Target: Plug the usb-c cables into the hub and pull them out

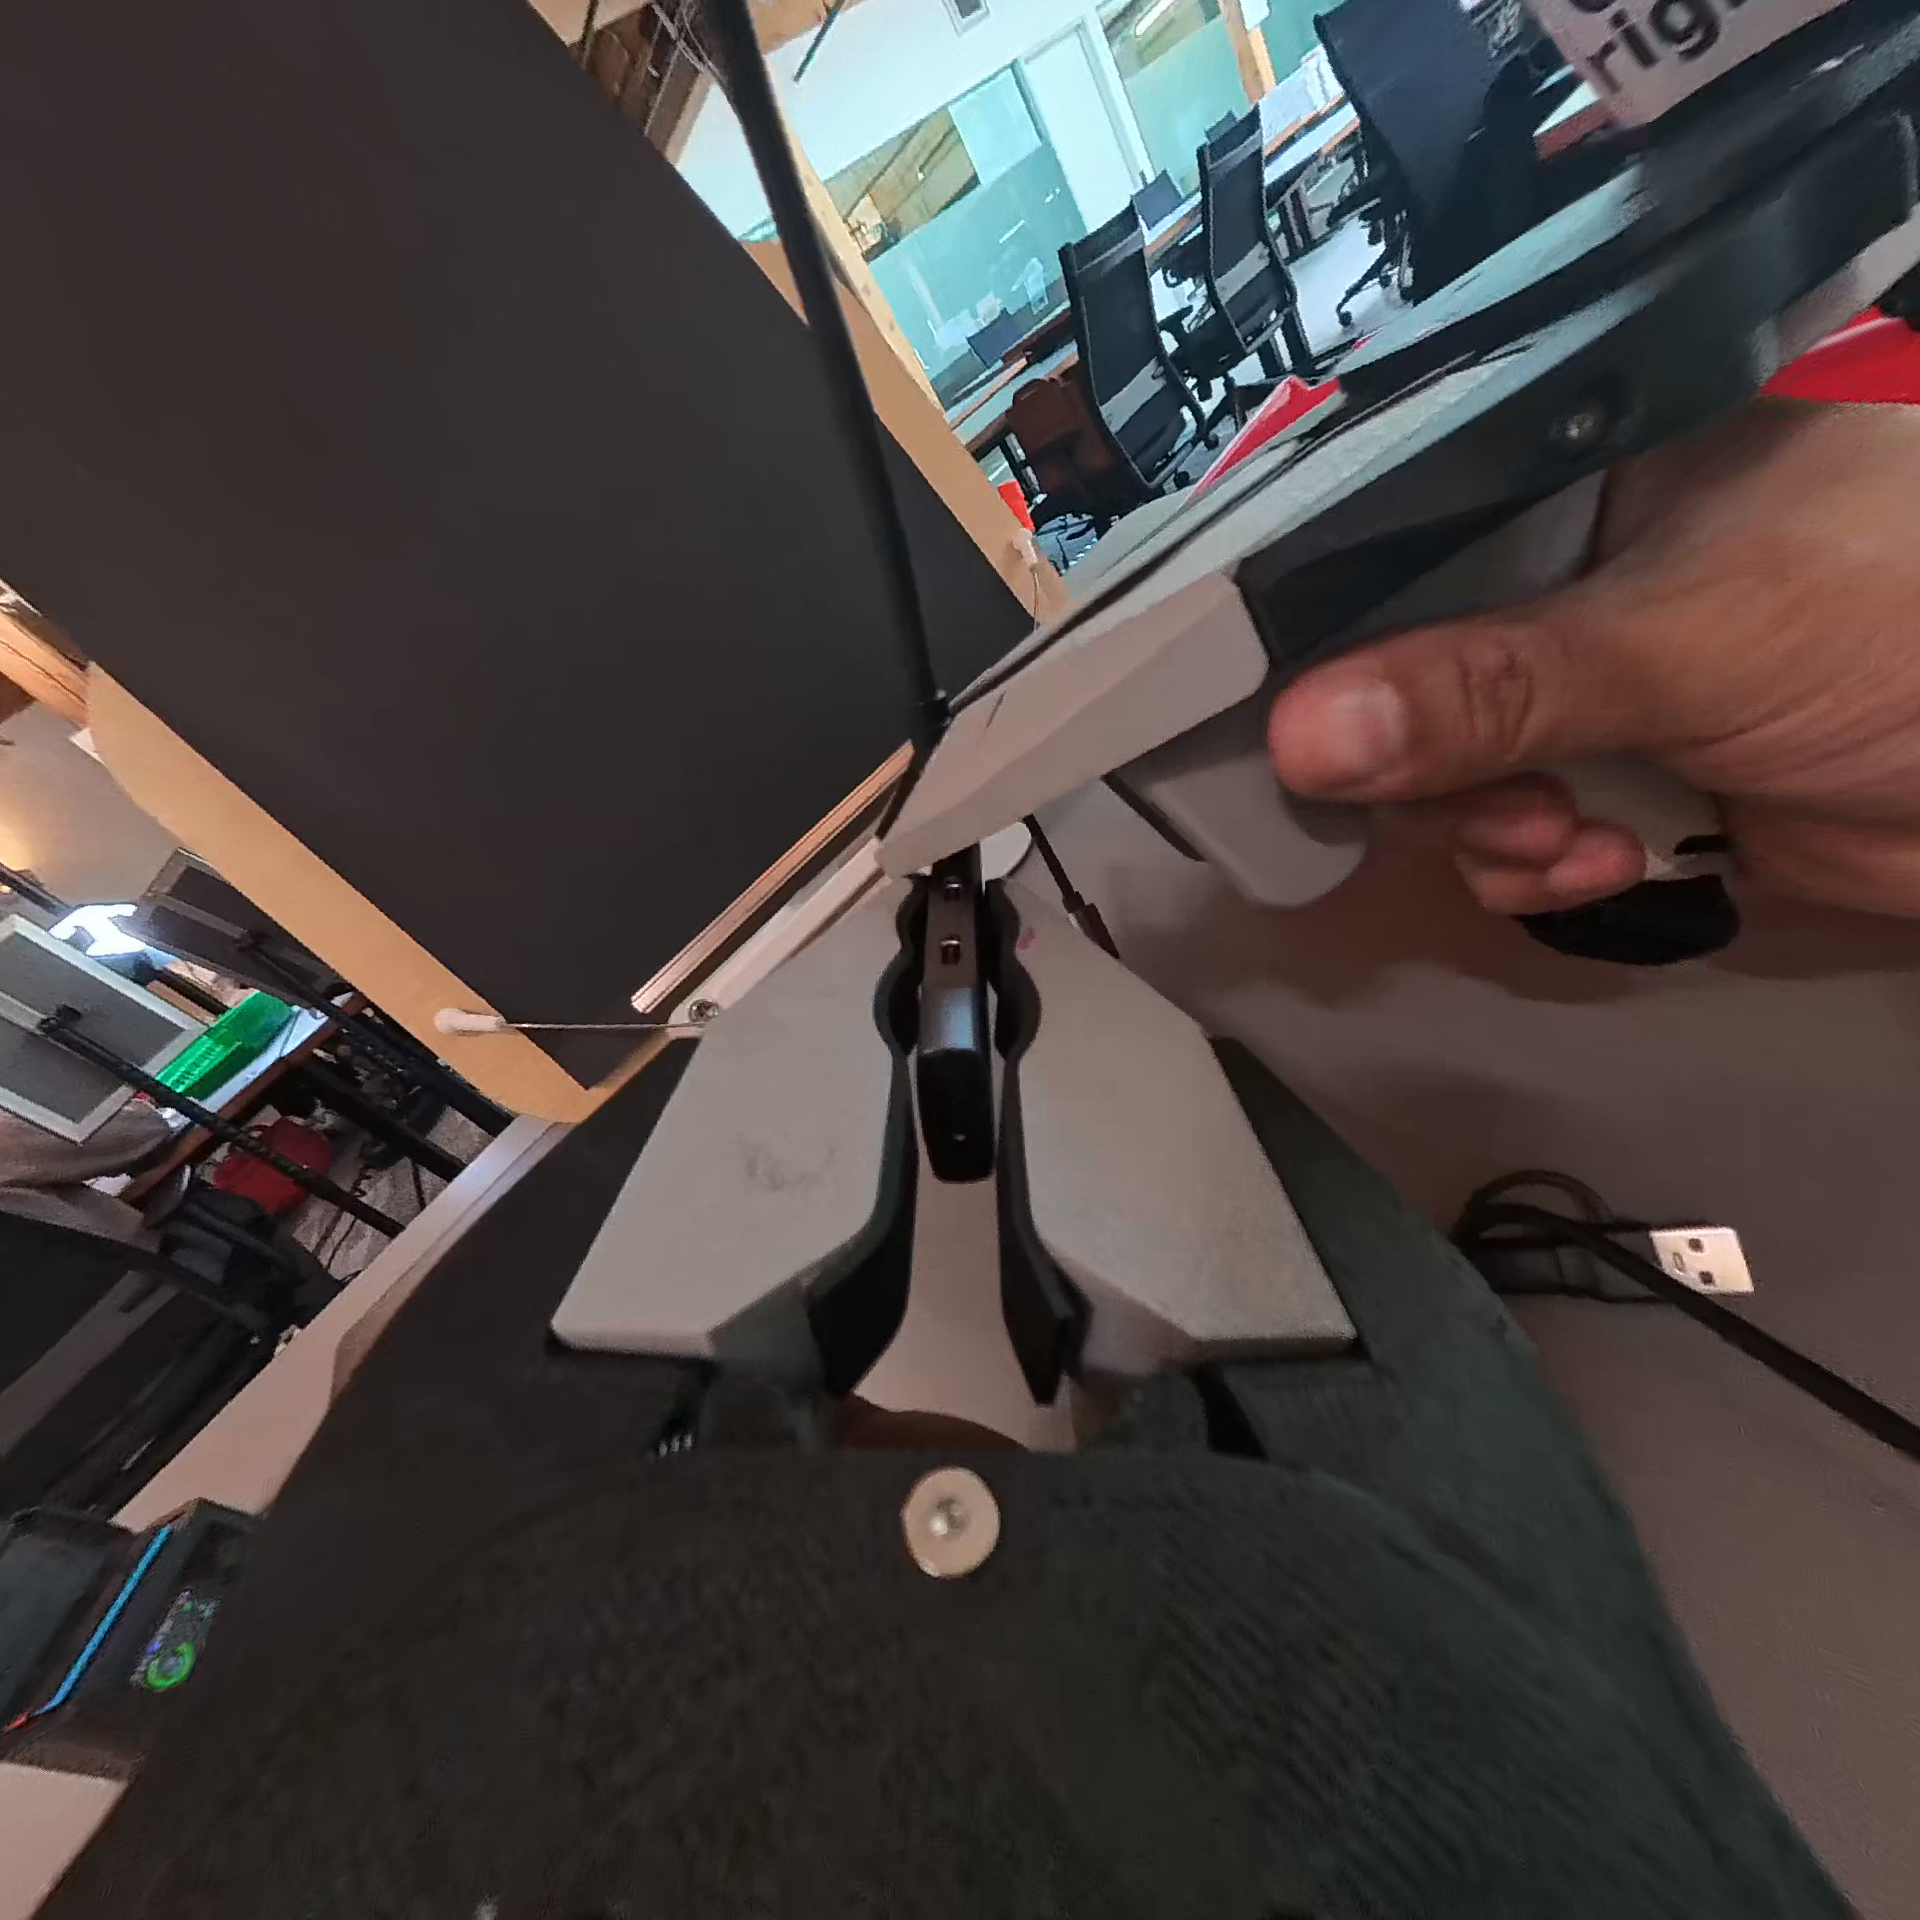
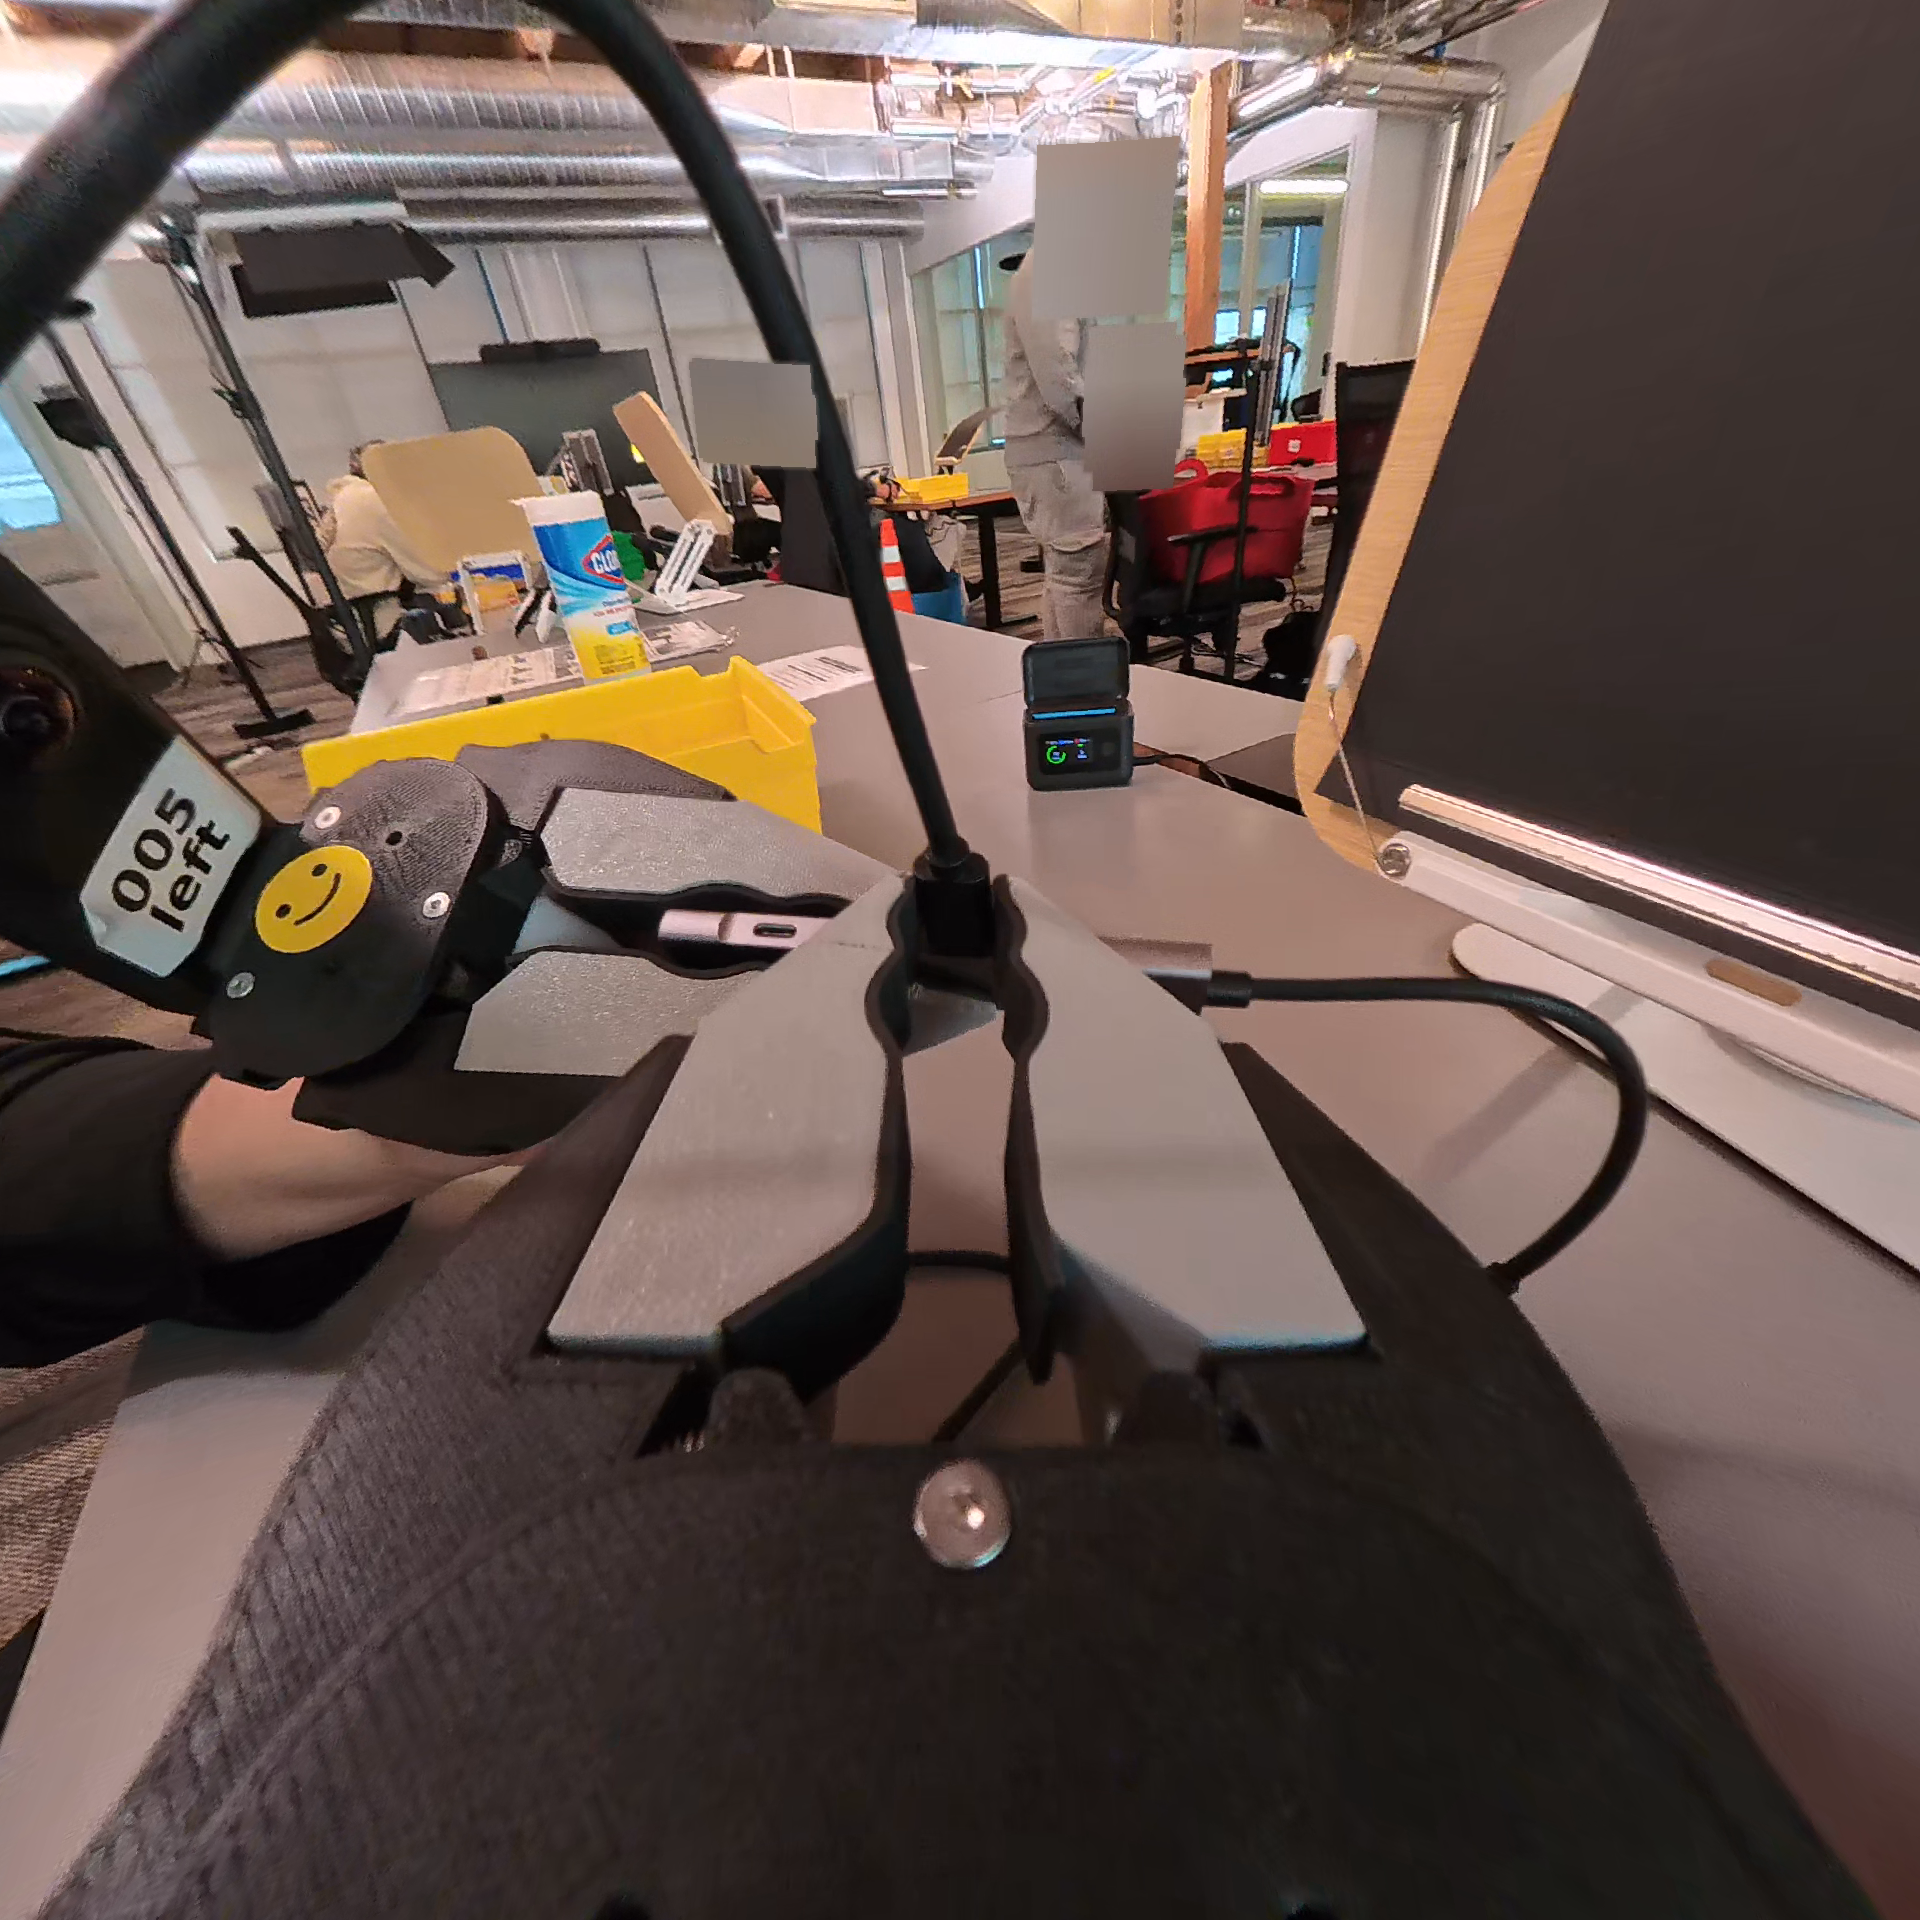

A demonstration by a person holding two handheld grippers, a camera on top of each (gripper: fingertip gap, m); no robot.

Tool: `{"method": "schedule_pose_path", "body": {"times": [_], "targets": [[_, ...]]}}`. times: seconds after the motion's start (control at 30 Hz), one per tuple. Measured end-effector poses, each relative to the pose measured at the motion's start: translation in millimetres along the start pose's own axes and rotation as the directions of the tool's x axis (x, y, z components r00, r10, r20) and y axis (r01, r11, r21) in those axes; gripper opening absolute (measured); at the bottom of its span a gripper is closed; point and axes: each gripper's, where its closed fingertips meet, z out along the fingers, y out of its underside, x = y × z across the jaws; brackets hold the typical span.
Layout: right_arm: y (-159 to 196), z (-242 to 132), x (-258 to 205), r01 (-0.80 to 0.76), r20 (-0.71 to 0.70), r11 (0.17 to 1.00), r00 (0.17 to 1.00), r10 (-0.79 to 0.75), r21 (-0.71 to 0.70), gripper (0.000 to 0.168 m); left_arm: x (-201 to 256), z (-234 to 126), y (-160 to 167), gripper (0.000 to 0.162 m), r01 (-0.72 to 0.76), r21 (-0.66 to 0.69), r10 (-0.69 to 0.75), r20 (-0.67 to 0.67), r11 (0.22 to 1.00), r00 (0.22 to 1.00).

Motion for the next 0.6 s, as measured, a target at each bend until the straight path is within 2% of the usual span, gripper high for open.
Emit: {"method": "schedule_pose_path", "body": {"times": [0.07, 0.2, 0.37, 0.6], "targets": [[-1.2, -0.9, 1.4, -0.016, -0.007, 1.0, 1.0, 0.016, 0.02, 0.01, 0.4, 1.7, 0.1, 0.008, 0.026, 0.012, -0.026, -0.005, 1.0, 1.0], [-10.3, -4.4, 1.7, -0.156, 0.05, 0.981, 0.987, 0.151, 0.116, 0.01, -0.3, 1.5, -6.7, 0.008, 0.057, 0.05, -0.058, 0.001, 0.997, 0.998], [-16.9, -8.7, 7.2, -0.374, 0.15, 0.904, 0.925, 0.349, 0.207, 0.009, -1.6, 2.5, -13.2, 0.008, 0.077, 0.077, -0.079, 0.015, 0.994, 0.997], [-21.1, -10.3, 6.4, -0.384, 0.172, 0.897, 0.92, 0.352, 0.218, 0.008, -2.5, 1.2, -16.7, 0.009, 0.06, 0.086, -0.061, 0.012, 0.995, 0.998]]}}
